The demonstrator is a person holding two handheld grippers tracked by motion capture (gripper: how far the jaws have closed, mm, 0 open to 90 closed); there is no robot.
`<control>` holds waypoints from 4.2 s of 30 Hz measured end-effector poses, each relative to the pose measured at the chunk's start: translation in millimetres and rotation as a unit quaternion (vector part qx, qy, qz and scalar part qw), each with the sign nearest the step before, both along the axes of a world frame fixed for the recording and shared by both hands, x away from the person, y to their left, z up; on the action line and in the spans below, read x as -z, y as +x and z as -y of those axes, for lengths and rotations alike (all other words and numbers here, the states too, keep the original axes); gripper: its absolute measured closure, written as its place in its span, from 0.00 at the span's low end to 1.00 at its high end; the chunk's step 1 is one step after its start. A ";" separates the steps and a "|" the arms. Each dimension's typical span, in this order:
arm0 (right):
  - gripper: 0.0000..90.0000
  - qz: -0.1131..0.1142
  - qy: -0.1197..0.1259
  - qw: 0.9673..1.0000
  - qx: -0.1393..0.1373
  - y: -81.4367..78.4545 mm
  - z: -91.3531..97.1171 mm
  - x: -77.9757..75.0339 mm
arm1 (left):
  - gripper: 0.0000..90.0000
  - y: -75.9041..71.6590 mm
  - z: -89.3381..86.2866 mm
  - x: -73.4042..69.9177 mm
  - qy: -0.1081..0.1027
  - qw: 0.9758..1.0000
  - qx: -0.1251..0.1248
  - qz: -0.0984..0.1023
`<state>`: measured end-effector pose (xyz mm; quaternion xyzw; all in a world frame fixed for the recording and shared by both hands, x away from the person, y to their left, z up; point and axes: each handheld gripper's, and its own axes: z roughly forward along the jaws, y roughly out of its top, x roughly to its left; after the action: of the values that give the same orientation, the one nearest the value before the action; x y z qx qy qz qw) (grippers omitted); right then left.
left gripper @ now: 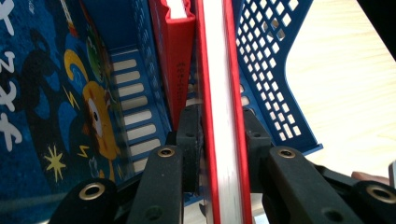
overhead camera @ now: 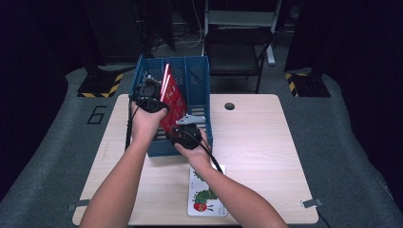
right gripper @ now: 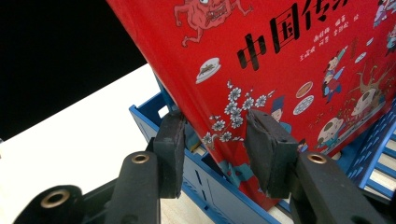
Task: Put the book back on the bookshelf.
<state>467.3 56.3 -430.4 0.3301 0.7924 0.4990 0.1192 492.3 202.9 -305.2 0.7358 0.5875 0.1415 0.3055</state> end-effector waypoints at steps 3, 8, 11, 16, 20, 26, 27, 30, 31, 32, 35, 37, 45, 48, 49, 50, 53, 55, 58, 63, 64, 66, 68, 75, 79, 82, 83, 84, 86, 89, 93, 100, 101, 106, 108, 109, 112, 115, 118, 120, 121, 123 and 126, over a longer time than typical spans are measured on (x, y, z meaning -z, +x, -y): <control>0.64 0.002 -0.001 1.000 -0.002 0.2 0.1 -0.3 | 0.83 -3.4 -2.5 0.3 -0.002 1.000 0.009 0.005; 0.64 0.002 -0.002 1.000 -0.001 -0.2 0.3 -0.6 | 0.82 -10.5 -4.8 1.1 -0.012 1.000 0.014 0.011; 0.64 0.007 -0.001 1.000 -0.001 0.4 0.1 -0.3 | 0.81 -14.7 -6.8 1.4 -0.008 1.000 0.024 0.014; 0.64 0.007 -0.001 1.000 0.001 0.3 -0.1 -0.3 | 0.80 -23.2 -11.2 3.0 -0.015 0.999 0.038 0.026; 0.65 0.000 0.004 1.000 0.007 -1.0 0.4 -1.0 | 0.79 -29.5 -12.0 4.9 -0.024 0.998 0.039 0.036; 0.68 -0.001 0.010 1.000 0.021 3.7 6.6 -0.9 | 0.86 -32.8 -10.8 2.7 -0.026 0.998 0.039 0.044; 0.68 -0.003 0.011 1.000 0.022 4.9 7.5 -0.3 | 0.86 -31.5 -10.7 3.1 -0.029 0.998 0.037 0.042; 0.68 -0.007 0.014 1.000 0.026 6.7 9.6 0.7 | 0.87 -29.2 -10.3 3.7 -0.028 0.998 0.033 0.044; 0.68 -0.008 0.014 0.999 0.028 6.3 9.8 0.6 | 0.87 -28.5 -10.2 3.9 -0.028 0.998 0.034 0.045; 0.68 -0.008 0.013 0.999 0.028 6.2 9.9 0.7 | 0.86 -28.2 -10.0 3.8 -0.029 0.998 0.035 0.044; 0.69 -0.006 0.014 0.999 0.028 6.6 10.2 0.6 | 0.86 -27.1 -8.0 2.4 -0.025 0.998 0.034 0.040; 0.69 -0.004 0.015 1.000 0.028 6.6 10.4 0.4 | 0.86 -26.5 -8.3 2.0 -0.023 0.998 0.035 0.038; 0.70 0.002 0.014 1.000 0.026 6.2 10.7 -0.6 | 0.86 -27.0 -7.9 1.7 -0.022 0.998 0.033 0.038; 0.70 0.001 0.012 1.000 0.023 6.2 10.0 -0.1 | 0.86 -26.9 -8.2 1.6 -0.023 0.998 0.034 0.038; 0.70 0.003 0.012 1.000 0.022 6.4 9.9 0.0 | 0.86 -26.9 -8.1 1.7 -0.023 0.998 0.034 0.038; 0.70 0.003 0.012 1.000 0.024 6.2 9.5 0.1 | 0.86 -27.0 -8.1 1.7 -0.024 0.998 0.034 0.038; 0.70 0.000 0.012 1.000 0.025 5.7 8.8 0.3 | 0.84 -26.6 -8.9 1.7 -0.029 0.998 0.036 0.037; 0.70 0.000 0.012 1.000 0.024 6.5 8.7 0.4 | 0.83 -26.4 -9.2 1.8 -0.030 0.998 0.035 0.037; 0.70 0.002 0.011 1.000 0.025 7.3 8.4 0.6 | 0.80 -26.8 -10.6 0.5 -0.029 0.998 0.033 0.047; 0.71 -0.001 0.012 1.000 0.028 8.3 7.7 -0.2 | 0.76 -24.0 -11.1 -1.0 -0.033 0.998 0.030 0.050; 0.71 -0.001 0.012 1.000 0.029 8.5 7.8 -0.4 | 0.75 -22.9 -10.5 -0.5 -0.034 0.998 0.028 0.049; 0.71 -0.001 0.010 1.000 0.028 8.5 7.9 -0.5 | 0.75 -21.0 -10.2 0.1 -0.035 0.998 0.026 0.048; 0.71 -0.001 0.010 1.000 0.027 8.5 8.2 -0.3 | 0.75 -18.7 -9.3 1.3 -0.040 0.998 0.024 0.046; 0.71 0.005 0.004 1.000 0.022 9.9 8.8 1.2 | 0.77 -14.1 -6.4 2.5 -0.038 0.998 0.013 0.052; 0.71 0.004 0.000 1.000 0.027 10.4 8.8 2.2 | 0.80 -13.8 -5.3 2.7 -0.032 0.998 0.008 0.054; 0.71 0.007 -0.002 1.000 0.027 11.2 8.8 3.0 | 0.82 -14.4 -4.6 2.1 -0.031 0.998 -0.001 0.051; 0.72 0.009 -0.006 1.000 0.028 11.6 8.9 3.4 | 0.82 -14.5 -4.2 2.0 -0.032 0.998 -0.005 0.050; 0.73 0.010 -0.009 0.999 0.029 11.9 9.0 3.8 | 0.83 -14.7 -3.6 1.5 -0.030 0.998 -0.009 0.048; 0.75 0.010 -0.014 0.999 0.033 12.3 9.2 5.0 | 0.84 -14.7 -2.6 1.2 -0.028 0.998 -0.014 0.049; 0.78 0.007 -0.016 0.999 0.032 13.0 9.5 7.9 | 0.86 -14.4 -0.7 -0.8 -0.021 0.999 -0.016 0.041; 0.83 0.013 -0.027 0.999 0.032 10.6 8.7 9.7 | 0.86 -13.7 -0.8 -1.1 -0.024 0.999 -0.027 0.039; 0.84 0.017 -0.049 0.998 0.025 10.4 6.2 11.7 | 0.87 -13.7 -1.3 -1.3 -0.029 0.998 -0.038 0.034; 0.83 0.013 -0.050 0.998 0.029 10.1 5.8 12.3 | 0.87 -13.8 -0.9 -1.5 -0.028 0.998 -0.039 0.034; 0.83 0.013 -0.053 0.998 0.031 10.8 5.6 13.0 | 0.87 -13.9 1.7 -1.2 -0.028 0.998 -0.044 0.039; 0.83 0.013 -0.053 0.998 0.033 10.9 5.5 12.9 | 0.87 -13.7 2.4 -1.3 -0.025 0.998 -0.044 0.039; 0.83 0.013 -0.051 0.998 0.034 10.8 5.4 13.0 | 0.87 -13.6 2.4 -1.3 -0.025 0.998 -0.044 0.039; 0.84 0.014 -0.049 0.998 0.034 10.9 4.9 12.8 | 0.87 -12.6 2.0 -1.4 -0.026 0.998 -0.045 0.040; 0.84 0.012 -0.050 0.998 0.033 11.1 5.1 12.8 | 0.87 -12.2 1.2 -1.9 -0.025 0.998 -0.043 0.036; 0.85 0.011 -0.051 0.998 0.032 11.0 5.0 12.9 | 0.87 -11.5 0.2 -2.3 -0.025 0.998 -0.042 0.034; 0.86 0.013 -0.052 0.998 0.031 11.1 5.1 12.7 | 0.88 -11.0 -0.2 -2.9 -0.023 0.998 -0.039 0.031; 0.86 0.014 -0.053 0.998 0.030 11.1 5.1 12.6 | 0.88 -10.9 0.3 -3.0 -0.026 0.998 -0.042 0.030; 0.87 0.018 -0.055 0.998 0.028 11.1 5.3 12.1 | 0.88 -10.0 -0.8 -3.6 -0.024 0.999 -0.040 0.028; 0.87 0.019 -0.053 0.998 0.031 10.7 5.0 11.3 | 0.88 -9.2 -1.4 -4.2 -0.026 0.998 -0.041 0.026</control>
<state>478.0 51.3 -441.7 0.3382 0.8046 0.4588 0.1668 483.2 204.2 -301.0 0.6988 0.6128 0.1575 0.3335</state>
